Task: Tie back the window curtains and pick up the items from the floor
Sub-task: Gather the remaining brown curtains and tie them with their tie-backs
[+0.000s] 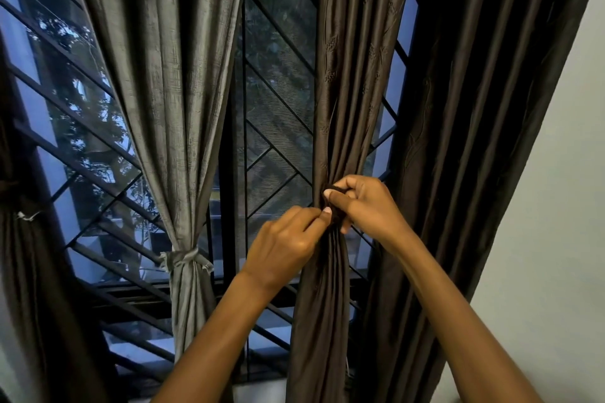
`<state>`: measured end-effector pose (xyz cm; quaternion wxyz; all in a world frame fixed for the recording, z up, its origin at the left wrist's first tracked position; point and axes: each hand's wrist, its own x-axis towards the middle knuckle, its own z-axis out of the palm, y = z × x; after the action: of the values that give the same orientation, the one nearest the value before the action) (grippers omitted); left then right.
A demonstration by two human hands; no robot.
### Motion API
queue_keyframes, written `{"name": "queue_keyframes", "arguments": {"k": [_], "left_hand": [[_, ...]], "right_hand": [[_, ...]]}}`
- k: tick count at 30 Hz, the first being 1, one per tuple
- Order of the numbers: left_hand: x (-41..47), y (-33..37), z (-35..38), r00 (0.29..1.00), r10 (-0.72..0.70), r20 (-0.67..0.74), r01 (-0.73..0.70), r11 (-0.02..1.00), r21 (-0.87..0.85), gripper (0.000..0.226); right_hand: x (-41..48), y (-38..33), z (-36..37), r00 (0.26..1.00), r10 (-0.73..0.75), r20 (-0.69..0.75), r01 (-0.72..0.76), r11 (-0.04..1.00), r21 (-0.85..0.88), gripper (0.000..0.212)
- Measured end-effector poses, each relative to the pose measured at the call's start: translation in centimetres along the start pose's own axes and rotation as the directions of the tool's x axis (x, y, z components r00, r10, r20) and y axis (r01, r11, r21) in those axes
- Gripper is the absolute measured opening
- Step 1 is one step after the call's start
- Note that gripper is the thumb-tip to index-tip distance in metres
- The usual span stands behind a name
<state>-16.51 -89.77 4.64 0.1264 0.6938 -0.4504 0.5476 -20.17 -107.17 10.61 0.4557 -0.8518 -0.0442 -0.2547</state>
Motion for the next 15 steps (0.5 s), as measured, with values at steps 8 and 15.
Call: {"name": "queue_keyframes", "arguments": {"k": [8, 15], "left_hand": [[0.9, 0.9, -1.3, 1.000, -0.002, -0.002, 0.002, 0.987, 0.159, 0.010], [1.1, 1.3, -1.4, 0.993, 0.072, 0.089, -0.088, 0.978, 0.187, 0.028]], "right_hand": [[-0.3, 0.1, 0.0, 1.000, 0.019, -0.017, -0.019, 1.000, 0.018, 0.017], [-0.6, 0.2, -0.3, 0.998, 0.059, 0.019, -0.060, 0.995, 0.084, 0.015]]}}
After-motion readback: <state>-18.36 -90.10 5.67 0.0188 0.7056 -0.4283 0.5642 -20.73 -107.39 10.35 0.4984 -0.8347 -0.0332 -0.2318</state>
